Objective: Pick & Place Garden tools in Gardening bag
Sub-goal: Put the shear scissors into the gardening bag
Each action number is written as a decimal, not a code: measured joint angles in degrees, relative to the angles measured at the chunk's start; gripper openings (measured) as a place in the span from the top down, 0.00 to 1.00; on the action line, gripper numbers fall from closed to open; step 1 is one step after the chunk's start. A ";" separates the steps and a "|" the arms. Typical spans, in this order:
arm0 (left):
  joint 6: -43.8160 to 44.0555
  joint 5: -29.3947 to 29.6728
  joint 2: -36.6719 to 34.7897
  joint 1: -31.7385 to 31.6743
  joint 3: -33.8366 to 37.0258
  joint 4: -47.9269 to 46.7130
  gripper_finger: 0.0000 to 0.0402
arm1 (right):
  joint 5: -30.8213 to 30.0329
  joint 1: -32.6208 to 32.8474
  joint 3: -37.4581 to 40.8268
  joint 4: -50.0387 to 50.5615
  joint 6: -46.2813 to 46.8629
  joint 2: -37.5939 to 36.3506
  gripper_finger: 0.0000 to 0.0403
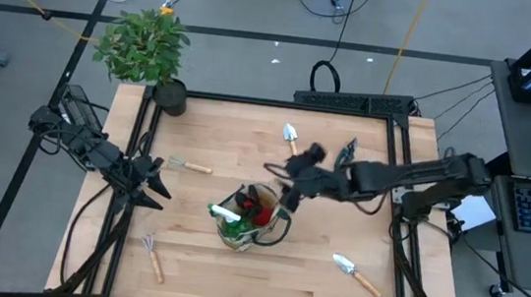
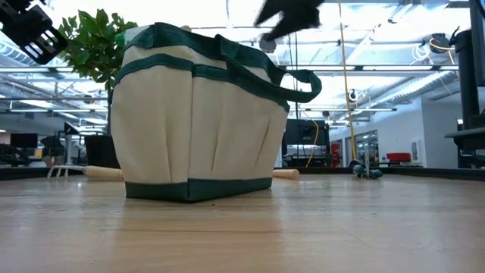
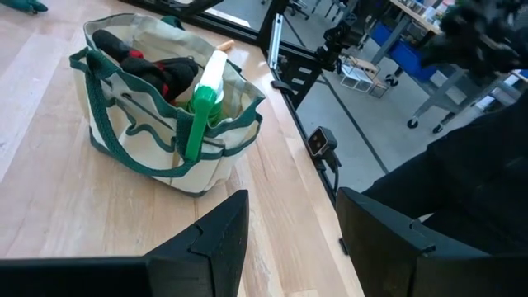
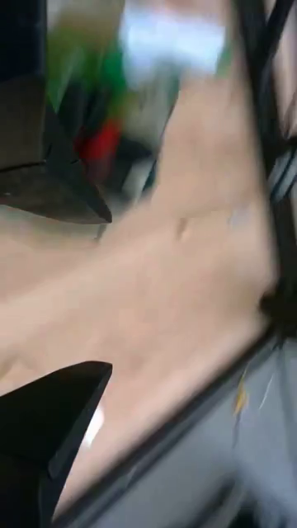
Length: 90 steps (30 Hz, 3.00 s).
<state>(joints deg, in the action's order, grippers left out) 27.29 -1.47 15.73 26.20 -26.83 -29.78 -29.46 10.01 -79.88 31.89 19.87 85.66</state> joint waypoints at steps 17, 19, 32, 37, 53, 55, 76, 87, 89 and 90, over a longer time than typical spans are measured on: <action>0.95 5.00 0.00 0.00 0.00 0.06 0.53 | -6.29 -12.27 0.07 27.59 15.61 -2.48 0.33; 1.41 5.55 0.02 0.00 0.00 0.04 0.53 | -5.89 -13.34 0.07 27.53 13.30 -2.66 0.33; 3.50 7.51 0.00 -0.02 0.00 0.05 0.53 | -1.55 -18.74 0.07 27.51 -8.86 -2.61 0.33; 3.48 7.49 0.01 0.00 0.00 0.04 0.53 | -1.55 -20.50 0.07 26.95 -19.36 -2.59 0.33; 2.56 7.49 0.00 0.00 0.00 0.02 0.53 | 4.24 -26.47 0.07 21.08 -42.12 -2.59 0.34; 2.54 7.49 0.00 -0.02 0.00 0.03 0.53 | 7.76 -27.39 0.07 20.55 -44.76 -2.59 0.34; -0.37 7.47 0.02 0.00 0.00 -0.02 0.53 | 19.33 -35.96 0.58 22.89 -65.44 -2.24 0.34; -0.27 7.44 0.00 0.00 0.01 -0.03 0.53 | 18.02 -35.42 15.45 18.53 -74.80 -2.04 0.34; -0.28 7.46 0.00 0.00 0.00 -0.04 0.53 | 15.61 -34.98 18.41 15.94 -76.20 -2.04 0.34; -0.27 7.44 0.00 -0.02 0.00 -0.02 0.53 | 13.91 -34.76 19.86 14.71 -76.98 -2.04 0.34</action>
<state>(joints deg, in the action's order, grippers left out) 27.02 5.98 15.73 26.17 -26.83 -29.80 -15.55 -24.76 -60.01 46.60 -57.11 83.61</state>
